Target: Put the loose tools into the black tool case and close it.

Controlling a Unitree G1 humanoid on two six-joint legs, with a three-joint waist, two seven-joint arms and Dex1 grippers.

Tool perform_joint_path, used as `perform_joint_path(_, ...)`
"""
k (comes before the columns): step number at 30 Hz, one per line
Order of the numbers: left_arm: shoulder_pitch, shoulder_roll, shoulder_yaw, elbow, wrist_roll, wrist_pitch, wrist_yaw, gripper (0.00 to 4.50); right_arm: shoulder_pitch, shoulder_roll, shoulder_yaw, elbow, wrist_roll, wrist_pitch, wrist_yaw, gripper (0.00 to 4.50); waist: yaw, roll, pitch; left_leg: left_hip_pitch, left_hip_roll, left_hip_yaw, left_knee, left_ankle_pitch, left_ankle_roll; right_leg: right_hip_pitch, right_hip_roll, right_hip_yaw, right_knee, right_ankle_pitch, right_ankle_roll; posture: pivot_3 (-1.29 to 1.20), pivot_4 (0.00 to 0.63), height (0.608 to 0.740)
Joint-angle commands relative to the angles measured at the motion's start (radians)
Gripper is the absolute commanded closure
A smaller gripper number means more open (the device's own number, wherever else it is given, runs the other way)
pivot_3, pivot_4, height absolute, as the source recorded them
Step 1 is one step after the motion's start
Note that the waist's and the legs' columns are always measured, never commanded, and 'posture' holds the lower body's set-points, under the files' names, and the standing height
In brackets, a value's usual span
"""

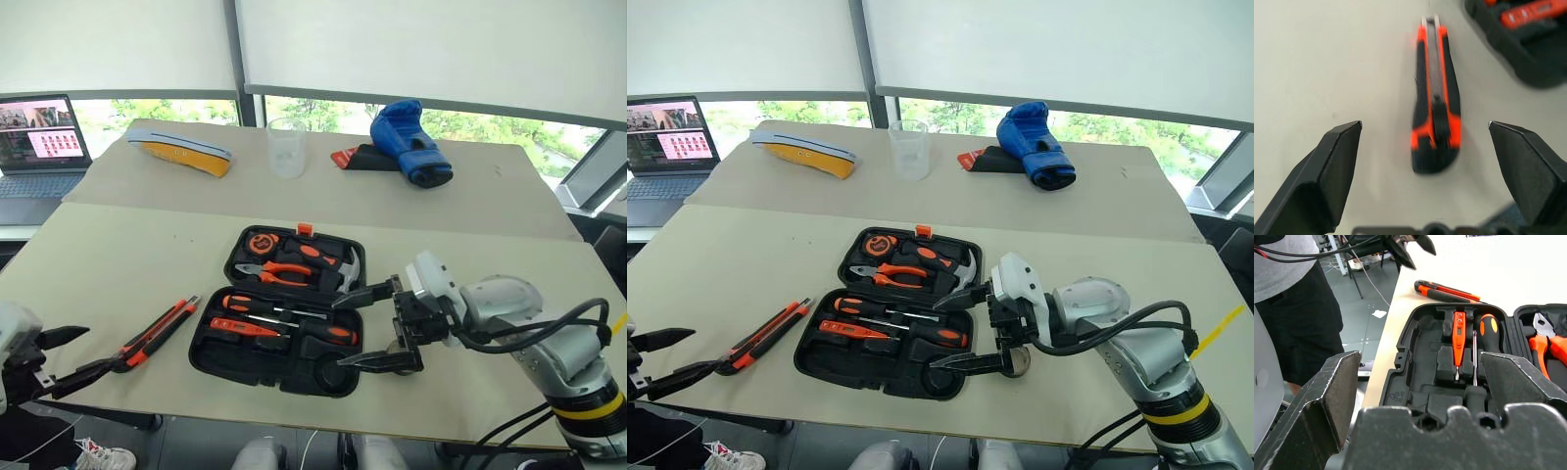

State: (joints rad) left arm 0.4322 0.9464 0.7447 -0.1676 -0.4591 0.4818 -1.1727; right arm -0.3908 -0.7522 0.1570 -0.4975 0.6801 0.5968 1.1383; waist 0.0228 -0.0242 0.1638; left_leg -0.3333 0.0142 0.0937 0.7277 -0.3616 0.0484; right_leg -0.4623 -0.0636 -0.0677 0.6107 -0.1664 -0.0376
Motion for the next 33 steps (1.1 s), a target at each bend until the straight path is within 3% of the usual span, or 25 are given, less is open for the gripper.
perform_joint_path(1,-0.054,0.048,-0.105,0.051,0.060,-0.044,0.002,0.04,-0.011,-0.002,-0.009,-0.018,-0.003,-0.018,0.015,0.00,0.000,0.000,0.000,0.000,0.000,0.000,0.000,0.000,0.000,0.000,0.000,0.000,0.000,0.000,0.000,0.00,0.150,0.738)
perform_joint_path(6,-0.199,0.085,-0.283,0.216,0.149,-0.109,0.010,0.04,-0.004,-0.003,-0.013,-0.036,-0.010,-0.008,0.000,0.00,-0.005,0.000,0.000,0.001,0.000,0.000,0.000,0.001,-0.001,0.000,0.001,0.000,0.001,0.001,-0.001,0.00,0.150,0.738)
perform_joint_path(13,-0.307,0.092,-0.425,0.243,0.158,-0.083,-0.033,0.04,0.027,-0.004,-0.022,-0.067,-0.020,-0.011,-0.034,0.00,-0.008,0.001,0.000,0.000,0.000,0.000,-0.001,0.000,-0.001,-0.001,0.000,-0.001,0.001,0.001,-0.001,0.00,0.150,0.738)
perform_joint_path(14,-0.306,0.092,-0.433,0.246,0.164,-0.090,-0.034,0.55,0.029,-0.004,-0.024,-0.069,-0.022,-0.011,-0.037,0.00,-0.009,0.002,-0.001,0.000,0.000,0.001,-0.001,0.000,-0.001,-0.001,-0.001,-0.001,0.001,0.001,-0.001,0.00,0.150,0.738)
perform_joint_path(16,-0.297,0.096,-0.448,0.261,0.176,-0.104,-0.038,1.04,0.031,-0.005,-0.028,-0.069,-0.027,-0.013,-0.044,0.00,-0.010,0.002,-0.001,0.000,0.000,0.001,-0.001,0.000,-0.001,-0.001,-0.005,-0.001,0.001,0.001,-0.001,0.00,0.150,0.738)
perform_joint_path(18,-0.295,0.096,-0.459,0.282,0.191,-0.120,-0.034,1.95,0.032,-0.006,-0.031,-0.068,-0.032,-0.016,-0.050,0.00,-0.010,0.003,-0.001,0.000,-0.001,0.001,-0.001,0.000,-0.001,-0.001,-0.006,-0.001,0.001,0.001,-0.001,0.00,0.150,0.738)
perform_joint_path(21,-0.316,0.080,-0.470,0.321,0.212,-0.166,-0.006,2.71,0.033,-0.002,-0.035,-0.065,-0.049,-0.034,-0.061,0.00,-0.010,0.005,-0.001,0.001,-0.001,0.001,-0.001,0.000,-0.001,0.000,-0.007,-0.001,0.001,0.001,-0.001,0.00,0.150,0.738)
perform_joint_path(26,-0.392,0.076,-0.431,0.372,0.182,-0.230,-0.001,2.71,0.039,-0.013,-0.054,-0.057,-0.037,-0.022,-0.061,0.00,-0.008,0.009,-0.002,0.003,-0.001,0.002,-0.002,0.000,-0.001,0.001,-0.007,-0.001,0.002,0.001,-0.001,0.00,0.150,0.738)
perform_joint_path(33,-0.587,0.117,-0.417,0.323,0.096,-0.262,-0.091,2.71,0.070,-0.069,-0.101,-0.079,0.024,0.018,-0.028,0.00,-0.005,0.002,0.000,0.000,0.000,-0.001,-0.001,0.002,-0.003,0.000,-0.007,-0.004,0.002,0.003,0.000,0.00,0.150,0.738)
